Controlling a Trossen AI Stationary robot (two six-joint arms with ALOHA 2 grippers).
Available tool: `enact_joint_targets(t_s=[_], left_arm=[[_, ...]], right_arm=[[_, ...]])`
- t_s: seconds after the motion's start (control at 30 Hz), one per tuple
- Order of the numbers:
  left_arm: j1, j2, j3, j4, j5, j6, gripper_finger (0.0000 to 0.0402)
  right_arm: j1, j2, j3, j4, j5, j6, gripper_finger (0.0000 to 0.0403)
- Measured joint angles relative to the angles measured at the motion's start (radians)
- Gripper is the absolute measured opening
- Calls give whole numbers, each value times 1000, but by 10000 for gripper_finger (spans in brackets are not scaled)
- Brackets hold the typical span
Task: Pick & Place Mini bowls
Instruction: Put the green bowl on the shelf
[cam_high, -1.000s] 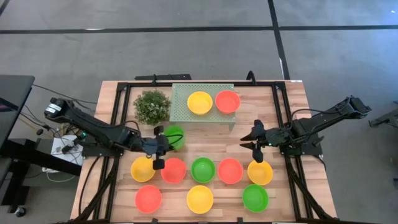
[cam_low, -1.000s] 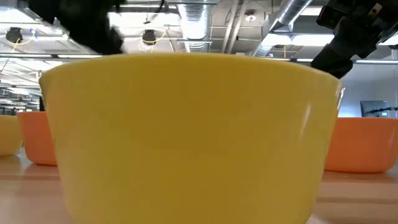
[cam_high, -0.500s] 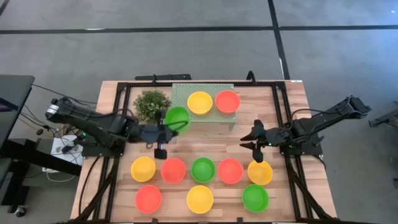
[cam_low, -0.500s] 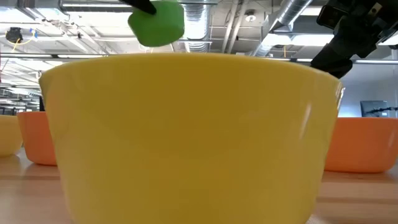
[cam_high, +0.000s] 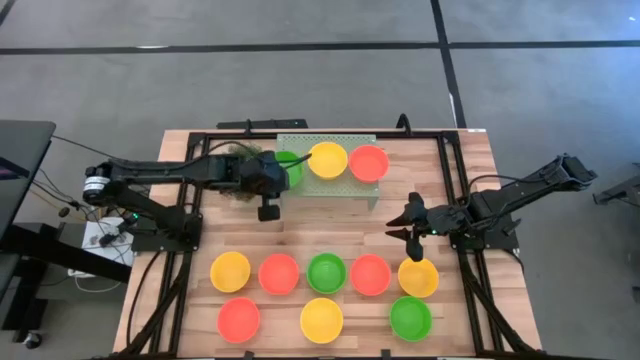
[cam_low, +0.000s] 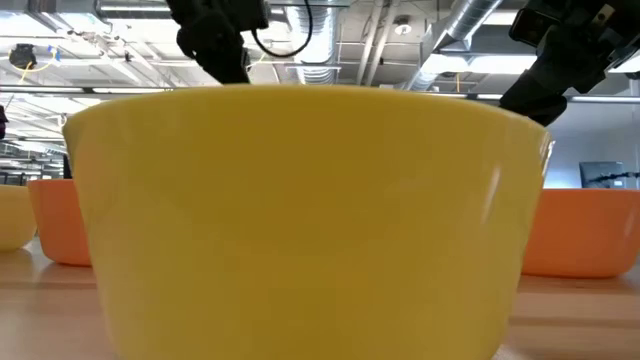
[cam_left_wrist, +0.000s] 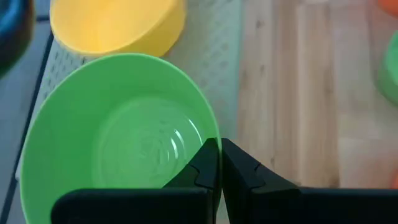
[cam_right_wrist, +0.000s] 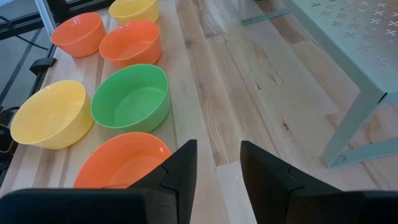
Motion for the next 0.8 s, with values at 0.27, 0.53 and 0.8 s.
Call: enact_joint_targets(t_s=[0.27, 0.53, 0.8], left_arm=[[10, 1, 0, -12, 12, 2, 8], [54, 70, 2, 27, 14, 25, 8], [97, 77, 1, 70, 8, 27, 8]], right_arm=[[0, 0, 0, -1, 0, 0, 118], [0, 0, 0, -1, -1, 0, 118], [0, 0, 0, -1, -1, 0, 118]])
